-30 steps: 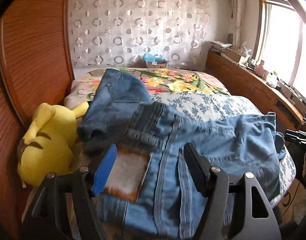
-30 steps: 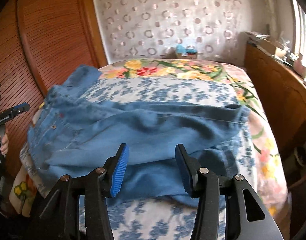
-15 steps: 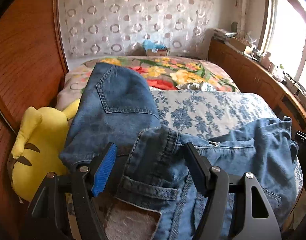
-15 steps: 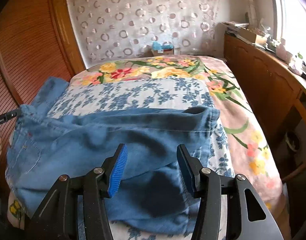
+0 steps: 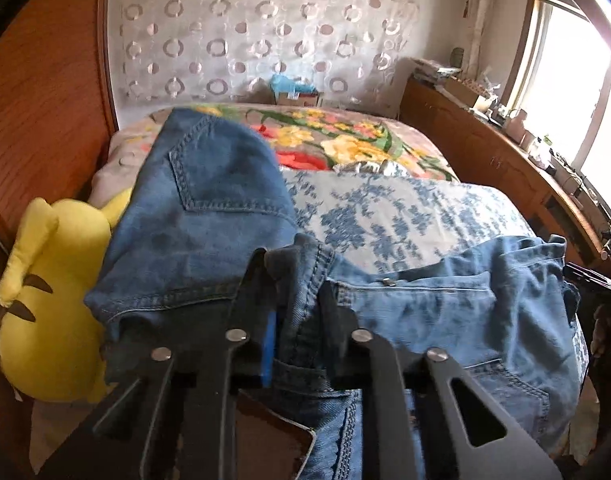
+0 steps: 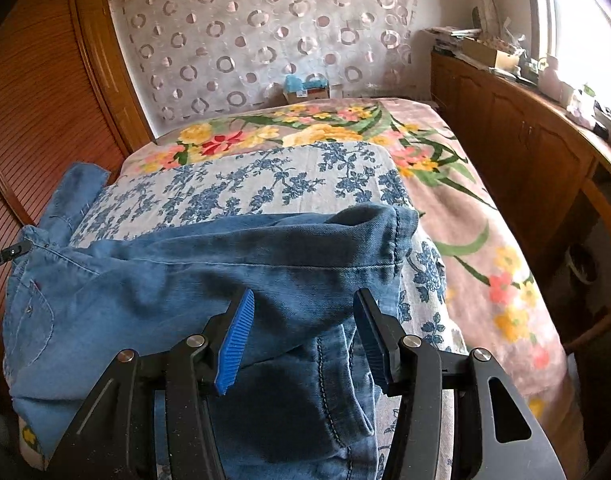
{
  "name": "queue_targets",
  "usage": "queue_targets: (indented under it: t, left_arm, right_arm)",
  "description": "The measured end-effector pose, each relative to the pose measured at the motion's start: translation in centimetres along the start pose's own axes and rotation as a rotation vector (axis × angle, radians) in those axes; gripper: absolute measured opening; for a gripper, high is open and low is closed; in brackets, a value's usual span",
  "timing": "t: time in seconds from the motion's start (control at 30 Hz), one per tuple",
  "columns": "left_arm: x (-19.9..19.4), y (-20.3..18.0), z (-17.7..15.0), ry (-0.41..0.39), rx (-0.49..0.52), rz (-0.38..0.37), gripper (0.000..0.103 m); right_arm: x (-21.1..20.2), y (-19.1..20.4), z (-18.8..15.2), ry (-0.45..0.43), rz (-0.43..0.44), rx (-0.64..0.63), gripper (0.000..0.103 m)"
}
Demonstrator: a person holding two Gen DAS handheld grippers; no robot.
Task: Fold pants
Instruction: 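Grasp the jeans leg edge with the right tool while the left tool grasps the waistband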
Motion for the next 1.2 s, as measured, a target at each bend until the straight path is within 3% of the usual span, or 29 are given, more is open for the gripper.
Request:
queue_targets:
  t: [0.2, 0.33, 0.47, 0.57, 0.67, 0.87, 1.13, 1.2]
  left_arm:
    - [-5.4, 0.5, 1.9, -0.156, -0.048, 0.081, 0.016]
    - [-6.2, 2.3, 1.8, -0.137, -0.058, 0.136, 0.017]
    - [-6.0, 2.1, 1.2, -0.108, -0.051, 0.123, 0.02]
    - [-6.0, 1.7, 1.2, -0.105, -0.045, 0.128, 0.031]
    - [-6.8, 1.1, 1.3, -0.134, -0.041, 0.113, 0.049]
    - [-8.5, -0.6, 1.3, -0.167, -0.012, 0.098, 0.075]
    - [-8.9, -3.7, 0.8, -0.18, 0.043, 0.086, 0.078]
    - [-8.5, -4.5, 0.3, -0.17, 0.051, 0.066, 0.078]
  right_arm:
    - [-0.3, -1.2, 0.0, -0.002, -0.011, 0.018, 0.054]
    - [-0.7, -1.9, 0.0, -0.01, -0.013, 0.037, 0.054]
    - [-1.3, -2.2, -0.1, -0.023, -0.014, 0.046, 0.054]
    - [-1.8, -2.4, -0.5, -0.028, -0.017, 0.047, 0.054]
    - [-2.3, -2.8, -1.1, -0.028, -0.022, 0.045, 0.054]
    - [-3.0, -2.7, -2.1, -0.015, -0.022, 0.037, 0.054]
    - [-3.0, -2.0, -3.3, 0.019, 0.007, 0.016, 0.053]
    - [-2.9, -1.7, -3.4, 0.02, 0.016, 0.005, 0.042]
Point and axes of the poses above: each gripper's, at about its wrist camera, not at the fingertips, and x roughly the way its jaws point, y to its left, z to its top, the point moved 9 cm from there along x, roughly the way its jaws point, and after that the axes turned 11 degrees about -z, right-handed, at the moved point
